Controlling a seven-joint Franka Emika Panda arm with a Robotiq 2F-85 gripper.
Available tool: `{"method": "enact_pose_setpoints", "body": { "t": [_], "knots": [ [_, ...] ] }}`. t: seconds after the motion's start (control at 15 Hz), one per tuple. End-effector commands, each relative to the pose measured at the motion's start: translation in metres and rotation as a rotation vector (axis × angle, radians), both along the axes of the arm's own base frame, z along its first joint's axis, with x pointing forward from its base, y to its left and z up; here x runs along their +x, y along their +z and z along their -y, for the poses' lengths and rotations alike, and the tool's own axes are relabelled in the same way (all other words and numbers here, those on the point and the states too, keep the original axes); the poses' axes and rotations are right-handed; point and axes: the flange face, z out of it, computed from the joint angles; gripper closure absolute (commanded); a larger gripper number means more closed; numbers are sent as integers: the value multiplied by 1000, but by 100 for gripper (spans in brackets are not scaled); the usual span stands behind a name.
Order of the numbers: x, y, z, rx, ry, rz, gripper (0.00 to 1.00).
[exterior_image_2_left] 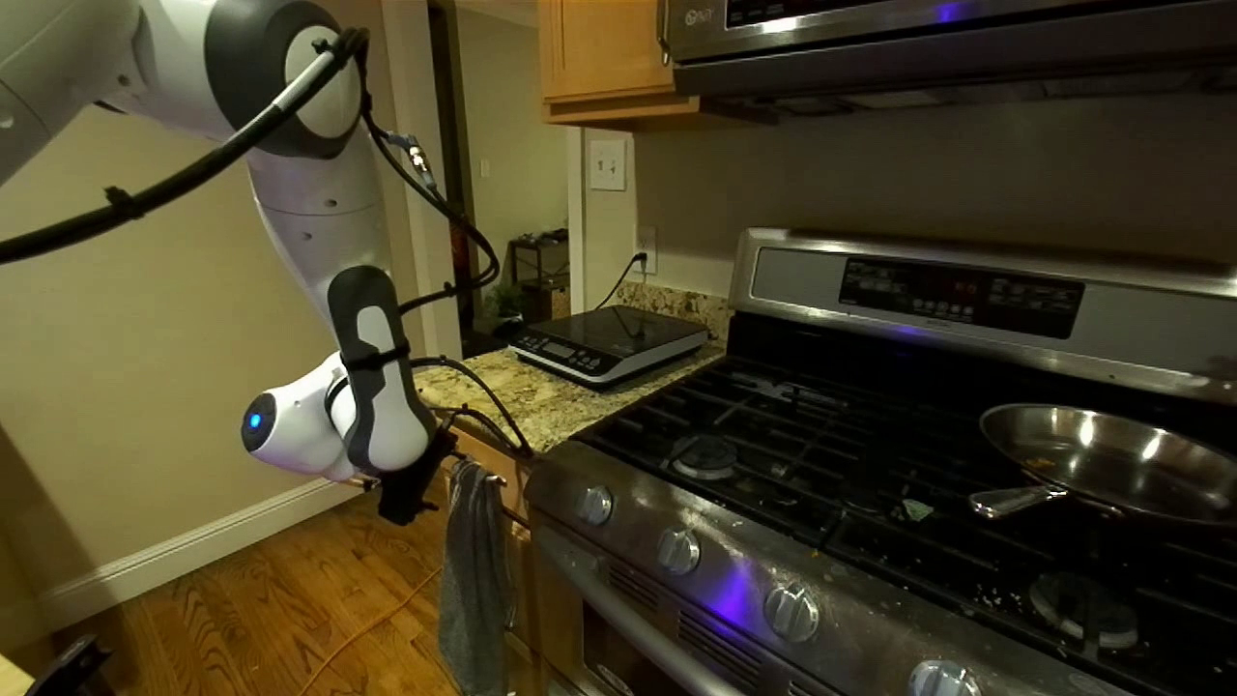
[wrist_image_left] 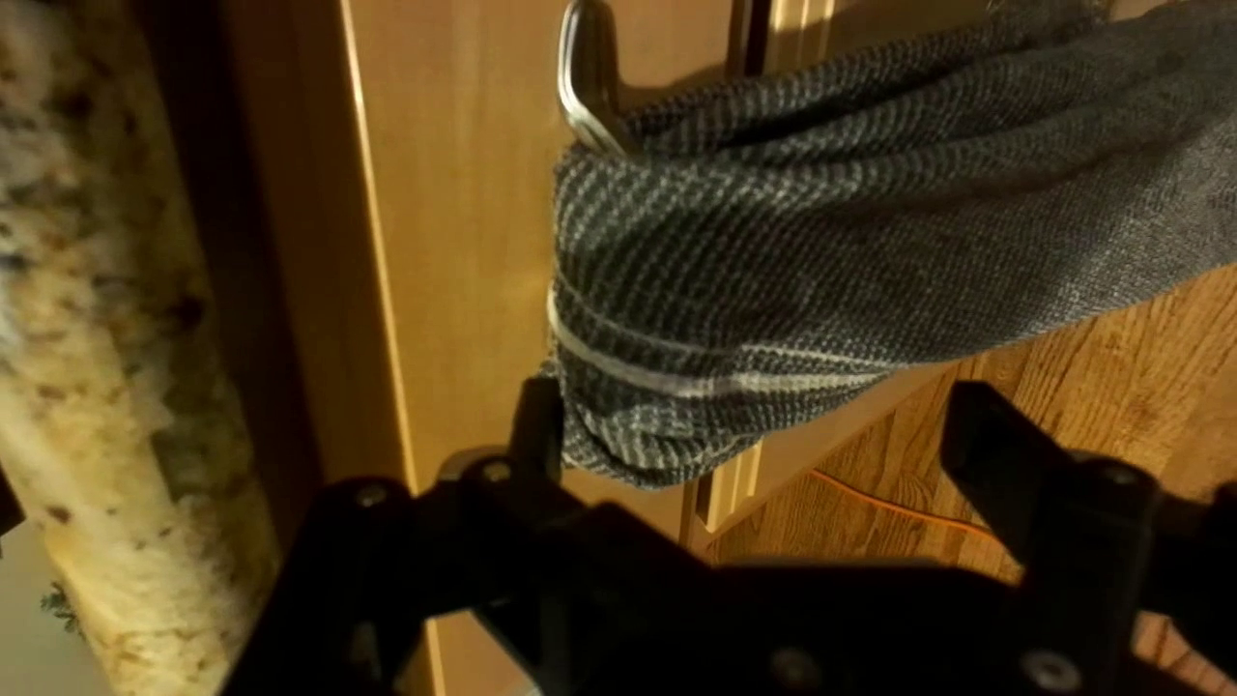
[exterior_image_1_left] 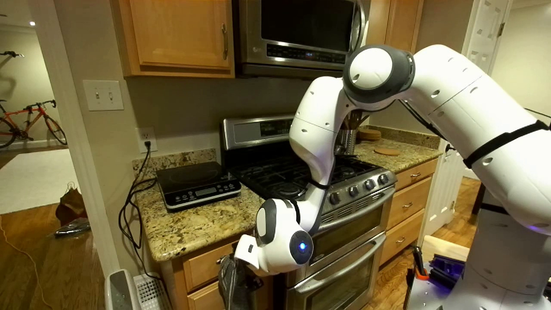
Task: Open the first top drawer
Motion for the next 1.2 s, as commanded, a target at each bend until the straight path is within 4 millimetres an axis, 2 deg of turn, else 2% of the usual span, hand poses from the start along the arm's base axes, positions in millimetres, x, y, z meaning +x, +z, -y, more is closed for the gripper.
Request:
{"method": "enact_pose_setpoints", "body": {
  "t": [0.0,0.33,0.73,1.07,1.13],
  "knots": [
    [1,-4,-2,10,-8,-7,0],
    [16,-13,7,-2,-13,-13,0],
    [29,-8,17,-31,-17,10,2],
    [26,-11,24,-40,-19,0,45],
    [26,-12,26,-44,-18,0,51]
  ]
}}
